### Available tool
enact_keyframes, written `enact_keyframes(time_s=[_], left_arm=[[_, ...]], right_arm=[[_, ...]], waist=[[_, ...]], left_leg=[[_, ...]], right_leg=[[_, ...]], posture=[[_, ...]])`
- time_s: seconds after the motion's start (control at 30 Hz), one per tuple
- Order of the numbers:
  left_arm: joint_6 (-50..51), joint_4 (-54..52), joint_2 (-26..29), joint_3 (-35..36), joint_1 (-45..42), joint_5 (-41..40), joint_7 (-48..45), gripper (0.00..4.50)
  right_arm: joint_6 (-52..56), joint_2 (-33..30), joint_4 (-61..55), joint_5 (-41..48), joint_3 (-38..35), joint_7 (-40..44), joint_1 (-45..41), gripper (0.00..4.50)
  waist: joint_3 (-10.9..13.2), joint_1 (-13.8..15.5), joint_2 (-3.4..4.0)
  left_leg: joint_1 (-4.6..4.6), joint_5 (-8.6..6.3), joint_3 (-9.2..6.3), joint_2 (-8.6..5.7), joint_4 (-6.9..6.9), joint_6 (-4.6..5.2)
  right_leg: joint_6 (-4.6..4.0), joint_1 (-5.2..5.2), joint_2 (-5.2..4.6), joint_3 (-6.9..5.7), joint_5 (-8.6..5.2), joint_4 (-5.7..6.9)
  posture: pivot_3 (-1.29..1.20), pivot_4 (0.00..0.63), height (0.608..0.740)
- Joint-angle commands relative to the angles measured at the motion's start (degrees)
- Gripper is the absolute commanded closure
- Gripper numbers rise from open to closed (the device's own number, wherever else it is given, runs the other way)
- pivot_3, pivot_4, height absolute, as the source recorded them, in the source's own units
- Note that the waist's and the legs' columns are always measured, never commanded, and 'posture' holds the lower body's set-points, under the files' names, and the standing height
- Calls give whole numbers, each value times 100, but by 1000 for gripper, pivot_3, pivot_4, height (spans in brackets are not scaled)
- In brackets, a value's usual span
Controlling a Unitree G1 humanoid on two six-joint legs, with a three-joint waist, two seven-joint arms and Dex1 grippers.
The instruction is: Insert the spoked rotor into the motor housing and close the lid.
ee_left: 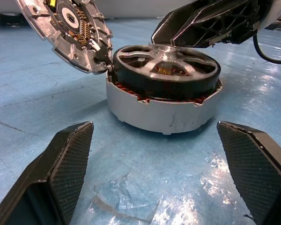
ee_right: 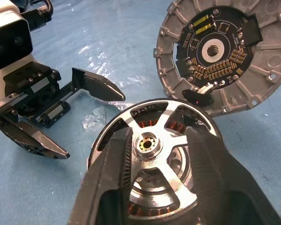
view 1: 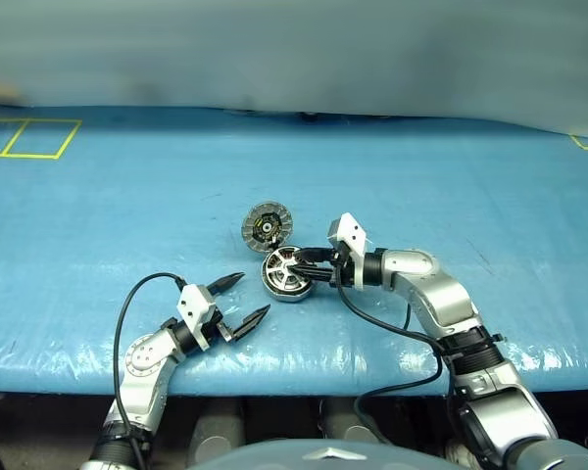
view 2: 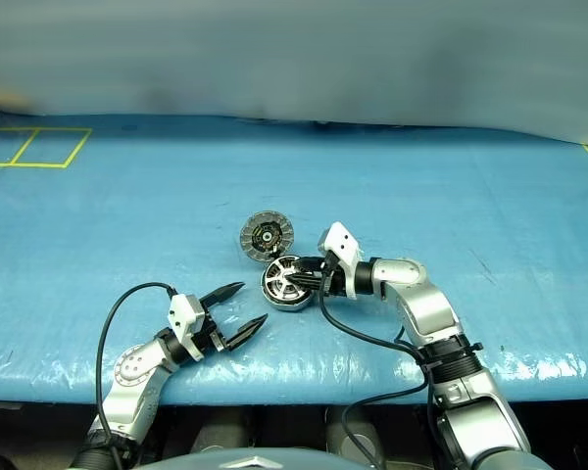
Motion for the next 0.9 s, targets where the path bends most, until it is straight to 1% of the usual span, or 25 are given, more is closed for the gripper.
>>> enact_keyframes(time_s=[0.03,0.27,0.37,0.4,0.43,0.5,0.53,0.9], left_arm=[[11,114,-33,-52,59,52,12,0],[2,119,-23,-37,55,47,8,0],[-5,122,-15,-23,58,48,15,0],[-9,125,-14,-19,63,48,17,0],[-12,127,-14,-17,67,47,18,0],[-18,126,-14,-15,78,44,20,0],[-21,126,-16,-14,80,44,28,0],[-27,98,-11,-9,127,38,82,0]], right_arm=[[-77,32,-185,158,-155,16,-22,2545],[-76,54,-144,209,-225,-50,-42,2545],[-72,71,-93,197,-253,-94,-64,3129],[-78,64,-101,196,-245,-77,-60,3399],[-82,59,-110,196,-239,-65,-55,3792],[-94,51,-162,195,-212,-40,-31,4410],[-126,53,-198,160,-146,-16,-10,4461],[-431,320,-171,-241,517,-25,71,4461]], waist=[[0,1,0],[0,0,0],[0,0,0],[0,0,0],[0,0,0],[0,1,0],[0,1,0],[0,-2,0]], left_leg=[[0,0,0,0,0,0],[0,0,0,0,0,0],[0,0,0,0,0,0],[0,0,0,0,0,0],[0,0,0,0,0,0],[0,0,0,0,0,0],[0,0,0,0,-1,0],[0,0,1,0,-1,0]], right_leg=[[0,0,0,0,0,0],[0,0,0,0,0,0],[0,0,0,0,0,0],[0,0,0,0,0,0],[0,0,0,0,0,0],[0,0,0,0,0,0],[0,0,0,0,0,0],[0,-1,0,0,0,-1]], posture=[[0,150,740],[0,150,740],[0,150,740],[0,150,740],[0,150,740],[0,150,740],[0,150,740],[0,150,740]])
